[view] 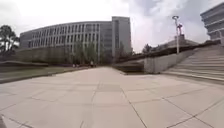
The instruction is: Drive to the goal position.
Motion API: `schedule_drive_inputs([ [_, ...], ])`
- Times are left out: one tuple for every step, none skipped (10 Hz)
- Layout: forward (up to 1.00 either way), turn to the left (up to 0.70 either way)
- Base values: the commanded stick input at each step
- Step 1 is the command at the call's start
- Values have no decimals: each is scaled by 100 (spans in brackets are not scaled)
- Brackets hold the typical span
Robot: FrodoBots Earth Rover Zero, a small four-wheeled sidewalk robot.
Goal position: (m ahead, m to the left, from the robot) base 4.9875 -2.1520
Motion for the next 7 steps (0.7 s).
schedule_drive_inputs([
  [70, 0],
  [70, 0],
  [70, 0],
  [70, 0],
  [70, 0],
  [70, 0],
  [70, 0],
])
